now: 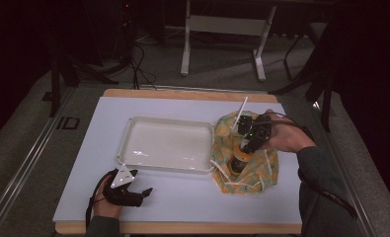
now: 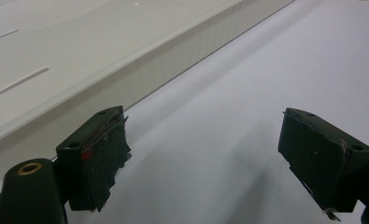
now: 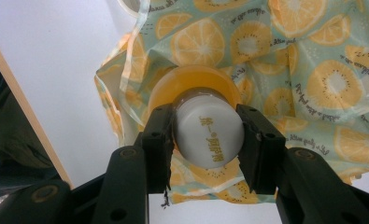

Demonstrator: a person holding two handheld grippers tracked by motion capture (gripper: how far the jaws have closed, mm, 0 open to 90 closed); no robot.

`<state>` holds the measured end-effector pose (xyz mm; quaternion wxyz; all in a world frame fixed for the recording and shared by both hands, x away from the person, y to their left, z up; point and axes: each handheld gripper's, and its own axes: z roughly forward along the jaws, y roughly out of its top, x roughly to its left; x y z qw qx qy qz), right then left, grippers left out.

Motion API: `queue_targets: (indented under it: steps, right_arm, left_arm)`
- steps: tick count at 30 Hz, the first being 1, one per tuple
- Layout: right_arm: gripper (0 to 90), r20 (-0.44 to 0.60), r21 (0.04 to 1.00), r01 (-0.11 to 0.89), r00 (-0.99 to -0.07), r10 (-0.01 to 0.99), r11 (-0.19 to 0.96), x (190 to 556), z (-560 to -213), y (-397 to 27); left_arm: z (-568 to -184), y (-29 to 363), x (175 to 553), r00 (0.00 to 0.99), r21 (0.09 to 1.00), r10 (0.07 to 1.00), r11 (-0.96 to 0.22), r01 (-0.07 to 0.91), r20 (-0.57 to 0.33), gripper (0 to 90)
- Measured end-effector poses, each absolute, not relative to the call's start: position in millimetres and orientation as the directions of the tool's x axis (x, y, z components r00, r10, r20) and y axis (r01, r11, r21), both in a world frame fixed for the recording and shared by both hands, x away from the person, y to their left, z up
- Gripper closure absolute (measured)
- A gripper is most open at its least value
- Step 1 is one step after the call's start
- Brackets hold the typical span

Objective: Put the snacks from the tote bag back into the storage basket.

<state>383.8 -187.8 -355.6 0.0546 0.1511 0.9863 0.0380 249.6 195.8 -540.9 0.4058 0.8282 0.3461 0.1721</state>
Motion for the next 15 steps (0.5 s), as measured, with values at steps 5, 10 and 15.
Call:
queue_targets:
  steps: [5,10,15]
  right_arm:
    - [58.9,-0.093,0.118,0.300,-0.946,0.311,0.947,384,-352,-192]
    - [58.9,-0.099,0.128,0.299,-0.945,0.312,0.946,384,-347,-194]
    - [58.9,-0.104,0.131,0.301,-0.944,0.315,0.945,384,-341,-195]
  left_arm:
    - [-541,196,250,0.702,0.789,0.712,-0.434,0.435,0.005,15.8]
    - [-541,195,250,0.702,0.790,0.712,-0.434,0.433,0.006,15.8]
    - [-541,195,250,0.701,0.790,0.713,-0.433,0.434,0.006,15.8]
